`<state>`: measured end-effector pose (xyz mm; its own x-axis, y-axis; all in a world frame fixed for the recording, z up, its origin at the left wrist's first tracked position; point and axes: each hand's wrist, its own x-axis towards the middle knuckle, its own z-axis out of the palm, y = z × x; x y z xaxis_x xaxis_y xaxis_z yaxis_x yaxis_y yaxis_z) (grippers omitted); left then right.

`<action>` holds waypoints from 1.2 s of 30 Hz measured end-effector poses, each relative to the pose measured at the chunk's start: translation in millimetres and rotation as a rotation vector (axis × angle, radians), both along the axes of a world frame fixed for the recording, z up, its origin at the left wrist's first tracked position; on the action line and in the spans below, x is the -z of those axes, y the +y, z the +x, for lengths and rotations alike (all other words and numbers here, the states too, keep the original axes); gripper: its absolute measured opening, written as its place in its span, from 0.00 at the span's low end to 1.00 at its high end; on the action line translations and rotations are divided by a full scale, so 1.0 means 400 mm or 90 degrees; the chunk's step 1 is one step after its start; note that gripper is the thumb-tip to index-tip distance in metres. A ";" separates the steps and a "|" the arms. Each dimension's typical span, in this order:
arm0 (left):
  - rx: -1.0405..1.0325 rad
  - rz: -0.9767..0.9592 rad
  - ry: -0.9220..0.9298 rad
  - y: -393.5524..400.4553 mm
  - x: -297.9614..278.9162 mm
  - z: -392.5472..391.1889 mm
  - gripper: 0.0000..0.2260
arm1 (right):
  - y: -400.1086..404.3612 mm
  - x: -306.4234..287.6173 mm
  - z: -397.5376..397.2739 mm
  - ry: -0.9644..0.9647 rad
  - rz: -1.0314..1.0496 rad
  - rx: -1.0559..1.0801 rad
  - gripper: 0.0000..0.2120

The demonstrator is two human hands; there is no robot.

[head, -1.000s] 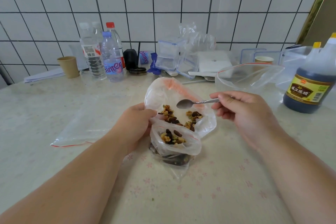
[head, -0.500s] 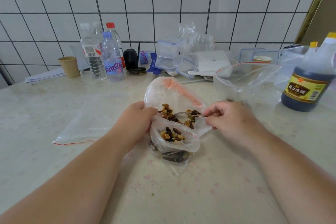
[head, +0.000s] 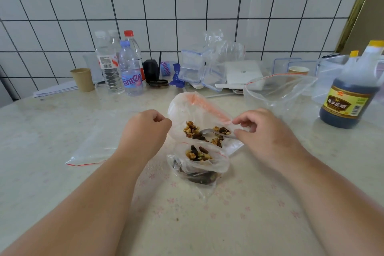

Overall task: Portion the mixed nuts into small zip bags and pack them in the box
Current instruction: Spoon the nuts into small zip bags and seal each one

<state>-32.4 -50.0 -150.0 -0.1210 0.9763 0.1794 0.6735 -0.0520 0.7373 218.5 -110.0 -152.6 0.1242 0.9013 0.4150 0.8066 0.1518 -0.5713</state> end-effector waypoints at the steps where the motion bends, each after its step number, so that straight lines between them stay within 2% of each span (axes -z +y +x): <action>1: -0.009 -0.002 0.007 -0.001 -0.002 -0.001 0.06 | -0.005 -0.006 -0.006 0.017 0.018 -0.010 0.07; 4: -0.006 -0.029 0.036 0.000 -0.009 0.000 0.08 | -0.024 -0.012 -0.029 0.048 -0.027 -0.059 0.07; 7: 0.056 -0.129 0.075 -0.008 -0.014 0.013 0.17 | -0.037 -0.017 -0.044 0.015 -0.183 -0.073 0.13; 10: 0.115 -0.189 0.128 -0.029 -0.011 0.026 0.29 | -0.043 -0.029 -0.050 0.054 -0.286 -0.085 0.20; 12: 0.140 -0.212 0.117 -0.037 -0.010 0.031 0.29 | -0.048 -0.033 -0.054 0.081 -0.358 -0.102 0.22; 16: 0.164 -0.242 0.033 -0.042 -0.019 0.036 0.23 | -0.054 -0.030 -0.060 0.172 -0.425 -0.148 0.17; 20: 0.199 -0.239 -0.041 -0.054 -0.033 0.037 0.26 | -0.045 -0.023 -0.059 0.269 -0.424 -0.162 0.11; 24: 0.174 -0.213 -0.216 -0.050 -0.037 0.035 0.16 | -0.036 -0.028 -0.050 0.477 -0.388 -0.172 0.08; 27: 0.174 -0.236 -0.349 -0.043 -0.033 0.031 0.15 | -0.030 -0.037 -0.044 0.625 -0.370 -0.198 0.06; 30: 0.245 -0.298 -0.481 -0.043 -0.035 0.025 0.15 | -0.028 -0.045 -0.035 0.734 -0.378 -0.243 0.08; 32: 0.276 -0.345 -0.530 -0.040 -0.034 0.018 0.15 | -0.028 -0.044 -0.031 0.772 -0.378 -0.254 0.11; 34: 0.308 -0.380 -0.544 -0.039 -0.032 0.016 0.13 | -0.027 -0.039 -0.032 0.767 -0.359 -0.251 0.06; 36: 0.339 -0.405 -0.546 -0.040 -0.026 0.019 0.16 | -0.025 -0.031 -0.037 0.755 -0.342 -0.231 0.04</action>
